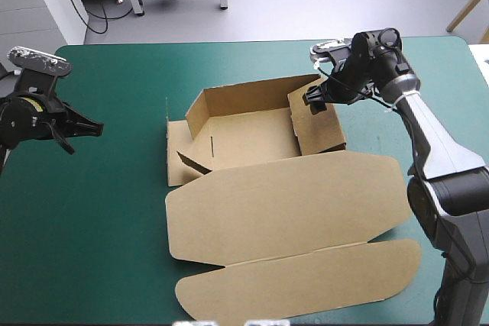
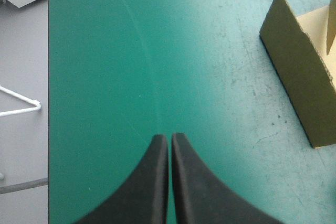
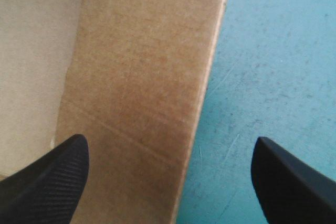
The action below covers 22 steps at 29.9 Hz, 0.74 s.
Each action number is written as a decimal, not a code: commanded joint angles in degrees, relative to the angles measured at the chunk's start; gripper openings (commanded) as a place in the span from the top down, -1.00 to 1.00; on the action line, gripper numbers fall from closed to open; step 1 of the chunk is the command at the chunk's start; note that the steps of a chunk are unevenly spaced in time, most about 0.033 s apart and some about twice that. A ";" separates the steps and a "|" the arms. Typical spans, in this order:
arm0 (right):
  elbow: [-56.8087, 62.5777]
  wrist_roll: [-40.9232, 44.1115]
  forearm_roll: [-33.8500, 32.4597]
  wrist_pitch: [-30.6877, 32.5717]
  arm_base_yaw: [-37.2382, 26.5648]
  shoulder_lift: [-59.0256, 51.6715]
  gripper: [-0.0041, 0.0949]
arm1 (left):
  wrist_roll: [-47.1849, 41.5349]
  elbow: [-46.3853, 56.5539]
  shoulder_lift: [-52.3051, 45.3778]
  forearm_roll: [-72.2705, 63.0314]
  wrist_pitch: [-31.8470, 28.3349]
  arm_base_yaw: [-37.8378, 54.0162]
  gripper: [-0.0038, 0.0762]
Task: Fold the box
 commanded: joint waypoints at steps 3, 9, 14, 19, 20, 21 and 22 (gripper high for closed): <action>-1.50 -0.03 1.03 -1.71 -0.12 0.46 -0.62 | -0.59 -1.37 -1.14 0.17 -2.74 -0.04 0.89; -1.50 -0.03 2.19 -1.71 -0.12 1.95 -0.34 | -0.59 -1.37 -1.14 0.17 -2.27 -0.04 0.89; -1.50 -0.03 2.28 -1.71 -0.12 2.44 0.13 | -0.59 -1.37 -1.14 0.17 -2.16 -0.04 0.89; -1.50 0.20 2.44 -1.71 -0.12 2.54 0.56 | -0.59 -1.37 -1.14 0.17 -1.73 -0.04 0.89; -1.50 0.20 2.44 -1.71 -0.12 2.54 0.62 | -0.59 -1.37 -1.14 0.17 -1.68 -0.04 0.89; -1.50 0.20 2.44 -1.71 -0.12 2.54 0.71 | -0.59 -1.37 -1.14 0.17 -1.57 -0.04 0.89; -1.50 0.60 2.44 -1.71 -0.12 2.54 0.77 | -0.59 -1.37 -1.14 0.17 -1.42 -0.04 0.89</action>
